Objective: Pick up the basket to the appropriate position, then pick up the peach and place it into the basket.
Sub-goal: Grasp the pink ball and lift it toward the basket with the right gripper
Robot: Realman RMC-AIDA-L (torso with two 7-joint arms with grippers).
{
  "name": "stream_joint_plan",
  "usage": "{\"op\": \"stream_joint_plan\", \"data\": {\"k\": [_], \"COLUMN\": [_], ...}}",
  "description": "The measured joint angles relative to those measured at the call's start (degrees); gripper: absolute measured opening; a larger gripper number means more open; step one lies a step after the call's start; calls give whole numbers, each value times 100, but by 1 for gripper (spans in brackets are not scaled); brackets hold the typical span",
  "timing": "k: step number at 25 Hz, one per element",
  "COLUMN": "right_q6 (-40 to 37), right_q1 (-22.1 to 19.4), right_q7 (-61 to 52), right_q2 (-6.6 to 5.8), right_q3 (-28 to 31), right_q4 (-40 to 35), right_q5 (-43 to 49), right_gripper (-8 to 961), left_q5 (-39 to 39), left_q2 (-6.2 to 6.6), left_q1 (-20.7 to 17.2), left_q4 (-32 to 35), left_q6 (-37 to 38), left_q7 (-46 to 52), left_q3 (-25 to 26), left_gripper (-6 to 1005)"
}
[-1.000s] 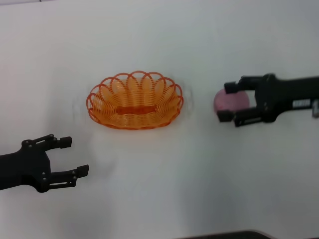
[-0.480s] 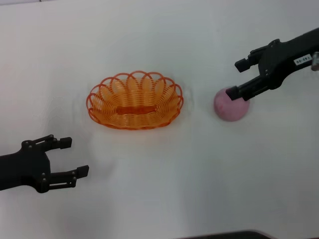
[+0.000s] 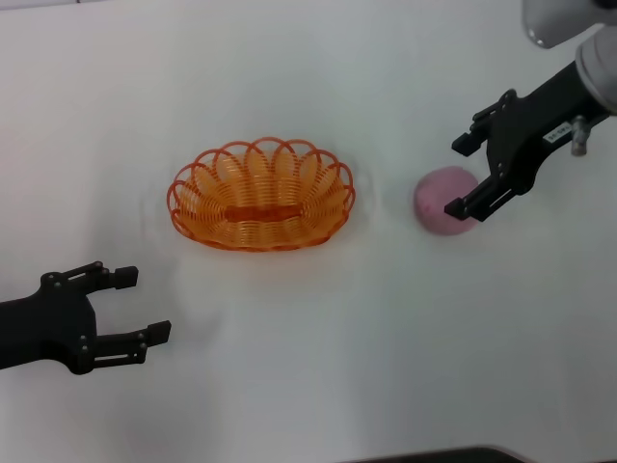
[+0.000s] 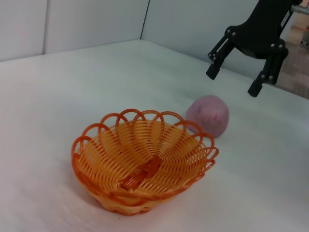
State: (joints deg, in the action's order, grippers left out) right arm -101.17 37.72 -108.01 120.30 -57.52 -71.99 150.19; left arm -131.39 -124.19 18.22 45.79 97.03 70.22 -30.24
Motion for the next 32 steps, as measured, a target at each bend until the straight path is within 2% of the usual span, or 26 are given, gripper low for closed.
{"op": "stream_joint_plan", "data": {"k": [5, 19, 32], "right_q6": [320, 1123, 1629], "right_q1": [-119, -151, -141], "right_q7": [-157, -472, -804], "right_q2": [2, 2, -6], "right_q3": [-390, -946, -1119], "right_q4": [145, 606, 831], "right_q5": [11, 196, 396], "right_gripper": [909, 903, 898], "left_q5": [-1, 0, 0], "left_q2": [0, 0, 0], "left_q1": [0, 5, 33], "left_q4": [0, -60, -62], "left_q6": [-26, -52, -47], "left_q7": [0, 0, 0], "left_q3": [0, 0, 0], "left_gripper": [883, 884, 884]}}
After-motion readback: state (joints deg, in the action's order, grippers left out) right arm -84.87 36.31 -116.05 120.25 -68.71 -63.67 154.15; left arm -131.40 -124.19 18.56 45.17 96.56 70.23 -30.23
